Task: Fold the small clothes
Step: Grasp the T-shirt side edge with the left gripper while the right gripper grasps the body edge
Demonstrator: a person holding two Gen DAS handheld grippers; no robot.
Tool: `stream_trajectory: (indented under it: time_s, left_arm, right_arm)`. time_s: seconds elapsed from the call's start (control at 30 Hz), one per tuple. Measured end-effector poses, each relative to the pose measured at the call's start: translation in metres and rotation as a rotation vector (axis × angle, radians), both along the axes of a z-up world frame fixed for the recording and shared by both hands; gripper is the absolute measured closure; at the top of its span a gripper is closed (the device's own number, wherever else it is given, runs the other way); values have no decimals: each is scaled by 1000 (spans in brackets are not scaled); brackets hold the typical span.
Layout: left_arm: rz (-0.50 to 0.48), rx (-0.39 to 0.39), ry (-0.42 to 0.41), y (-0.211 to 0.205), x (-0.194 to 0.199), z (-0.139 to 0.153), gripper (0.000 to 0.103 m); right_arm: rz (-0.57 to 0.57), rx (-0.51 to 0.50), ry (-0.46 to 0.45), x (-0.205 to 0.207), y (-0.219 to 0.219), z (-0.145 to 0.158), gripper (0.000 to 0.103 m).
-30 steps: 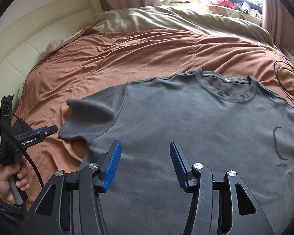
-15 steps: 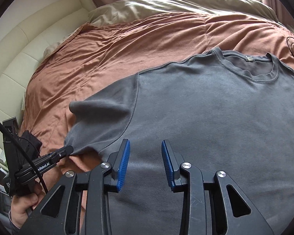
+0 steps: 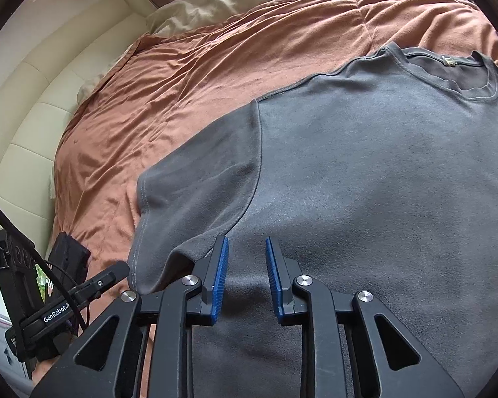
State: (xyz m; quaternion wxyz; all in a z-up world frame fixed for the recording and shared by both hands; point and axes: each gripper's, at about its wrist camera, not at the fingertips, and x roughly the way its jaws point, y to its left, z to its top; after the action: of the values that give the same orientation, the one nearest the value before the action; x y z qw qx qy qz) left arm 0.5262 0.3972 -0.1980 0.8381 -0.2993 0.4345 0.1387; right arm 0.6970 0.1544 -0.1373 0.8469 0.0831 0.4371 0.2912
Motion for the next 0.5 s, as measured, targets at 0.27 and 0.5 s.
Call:
stream_trajectory:
  time_s: [0.27,0.5]
  left_arm:
    - [-16,-63,22,7,28,-18,57]
    - [-44,-115,15,1,31,-22,97]
  right_arm:
    - [-11,60,59,13,10,-9,97]
    - [-7,107,144,19,20,-26,101]
